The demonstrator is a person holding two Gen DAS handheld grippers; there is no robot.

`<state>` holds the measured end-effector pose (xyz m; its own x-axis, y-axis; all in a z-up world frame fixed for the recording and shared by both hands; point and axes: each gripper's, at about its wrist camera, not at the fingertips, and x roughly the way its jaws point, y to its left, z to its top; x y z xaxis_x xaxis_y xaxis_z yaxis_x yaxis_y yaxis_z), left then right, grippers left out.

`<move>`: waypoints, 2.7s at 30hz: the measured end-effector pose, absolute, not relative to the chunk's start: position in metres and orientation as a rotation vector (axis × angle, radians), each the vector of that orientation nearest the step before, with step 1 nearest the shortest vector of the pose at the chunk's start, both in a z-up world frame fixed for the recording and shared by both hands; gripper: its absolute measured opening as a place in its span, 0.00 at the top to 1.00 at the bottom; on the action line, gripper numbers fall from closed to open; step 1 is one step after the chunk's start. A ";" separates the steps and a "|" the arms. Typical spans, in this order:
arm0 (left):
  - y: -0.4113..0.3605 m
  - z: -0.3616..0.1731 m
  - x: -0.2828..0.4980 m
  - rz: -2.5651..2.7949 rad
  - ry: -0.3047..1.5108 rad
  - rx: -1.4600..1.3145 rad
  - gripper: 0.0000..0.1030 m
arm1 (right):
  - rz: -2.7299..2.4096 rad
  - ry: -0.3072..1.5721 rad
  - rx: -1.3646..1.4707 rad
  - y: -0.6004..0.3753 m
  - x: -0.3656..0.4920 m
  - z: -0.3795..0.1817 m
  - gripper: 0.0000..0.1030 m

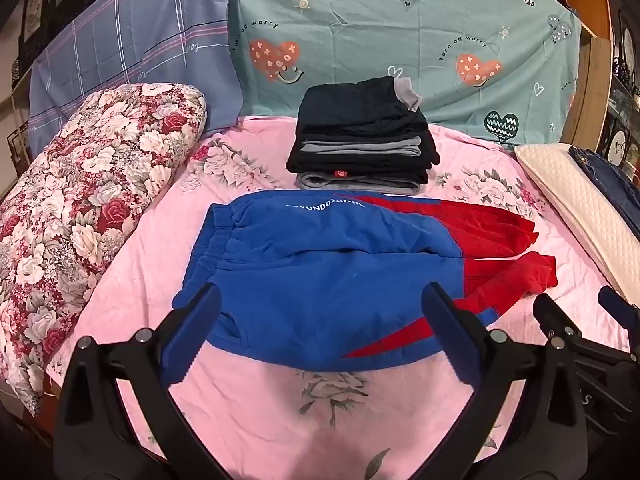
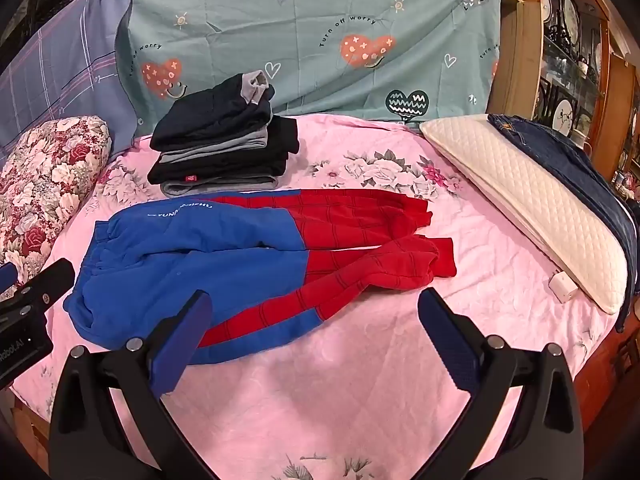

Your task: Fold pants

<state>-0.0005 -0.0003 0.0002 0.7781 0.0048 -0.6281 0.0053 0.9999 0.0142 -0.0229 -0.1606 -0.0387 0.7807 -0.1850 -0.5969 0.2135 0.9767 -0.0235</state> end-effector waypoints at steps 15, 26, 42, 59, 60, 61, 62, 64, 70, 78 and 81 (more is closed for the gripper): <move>0.008 -0.005 0.000 0.001 0.695 -0.010 0.02 | -0.209 0.645 0.053 -0.161 -0.023 -0.039 0.01; 0.010 -0.007 0.004 0.001 0.708 -0.015 0.02 | -0.204 0.655 0.061 -0.162 -0.022 -0.043 0.01; 0.009 -0.006 0.004 0.001 0.711 -0.019 0.02 | -0.205 0.653 0.068 -0.163 -0.021 -0.042 0.01; 0.009 -0.006 0.004 0.002 0.711 -0.019 0.02 | -0.205 0.653 0.068 -0.162 -0.022 -0.042 0.01; 0.009 -0.006 0.004 0.001 0.710 -0.019 0.02 | -0.205 0.652 0.067 -0.162 -0.022 -0.042 0.01; 0.008 -0.006 0.004 0.001 0.710 -0.018 0.02 | -0.205 0.653 0.067 -0.162 -0.022 -0.042 0.01; 0.008 -0.006 0.004 0.001 0.710 -0.019 0.02 | -0.204 0.653 0.068 -0.163 -0.022 -0.042 0.01; 0.008 -0.006 0.004 0.002 0.711 -0.019 0.02 | -0.205 0.652 0.068 -0.162 -0.021 -0.042 0.01; 0.007 -0.006 0.004 0.002 0.711 -0.018 0.02 | -0.205 0.653 0.069 -0.162 -0.021 -0.042 0.01; 0.007 -0.006 0.003 0.002 0.712 -0.019 0.02 | -0.205 0.652 0.068 -0.162 -0.022 -0.042 0.01; 0.006 -0.006 0.004 0.002 0.712 -0.019 0.02 | -0.205 0.653 0.068 -0.162 -0.021 -0.042 0.01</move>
<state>0.0035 0.0061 -0.0062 0.7573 -0.0051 -0.6530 -0.0079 0.9998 -0.0170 -0.0214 -0.1621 -0.0416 0.7750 -0.1675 -0.6094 0.2102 0.9776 -0.0014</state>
